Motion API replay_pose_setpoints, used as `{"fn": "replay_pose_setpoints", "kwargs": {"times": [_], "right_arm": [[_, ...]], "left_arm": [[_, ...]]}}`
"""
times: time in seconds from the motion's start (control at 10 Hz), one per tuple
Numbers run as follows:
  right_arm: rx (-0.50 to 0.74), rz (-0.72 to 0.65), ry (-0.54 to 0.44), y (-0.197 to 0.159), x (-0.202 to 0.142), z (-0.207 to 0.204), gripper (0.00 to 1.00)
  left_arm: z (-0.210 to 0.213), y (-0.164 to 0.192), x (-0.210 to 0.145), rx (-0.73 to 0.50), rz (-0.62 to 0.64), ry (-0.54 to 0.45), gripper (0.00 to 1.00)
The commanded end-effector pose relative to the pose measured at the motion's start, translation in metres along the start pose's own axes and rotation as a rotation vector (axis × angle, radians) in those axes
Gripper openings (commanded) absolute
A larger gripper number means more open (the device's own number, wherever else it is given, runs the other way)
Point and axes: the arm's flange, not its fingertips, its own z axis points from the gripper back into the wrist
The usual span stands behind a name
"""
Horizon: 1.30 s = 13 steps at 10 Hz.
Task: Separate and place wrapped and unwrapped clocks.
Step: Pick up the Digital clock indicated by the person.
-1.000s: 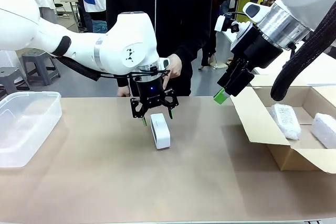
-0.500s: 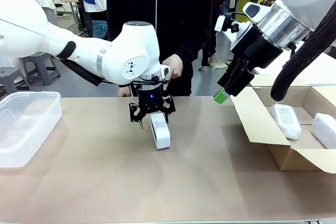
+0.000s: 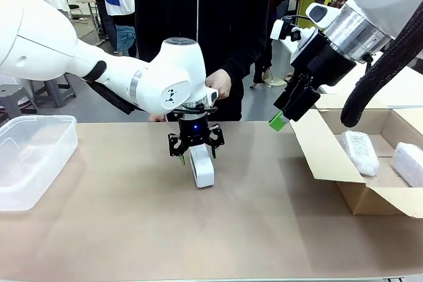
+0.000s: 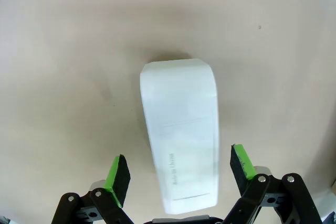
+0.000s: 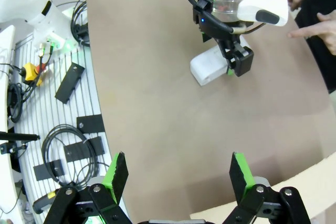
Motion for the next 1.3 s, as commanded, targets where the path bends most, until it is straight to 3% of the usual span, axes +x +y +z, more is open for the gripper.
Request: {"fn": "replay_pose_setpoints", "kwargs": {"times": [0.0, 0.6, 1.2], "right_arm": [[0.010, -0.019, 0.002, -0.0009, 0.0030, 0.0008, 1.00], [0.010, -0.019, 0.002, -0.0009, 0.0030, 0.0008, 1.00], [0.010, -0.019, 0.002, -0.0009, 0.0030, 0.0008, 1.00]], "left_arm": [[-0.0044, -0.0083, 0.0034, 0.016, 0.003, -0.030, 1.00], [-0.0138, -0.0082, 0.0079, 0.004, -0.006, -0.028, 1.00], [-0.0120, -0.0049, 0.0097, 0.010, 0.006, -0.016, 0.41]]}}
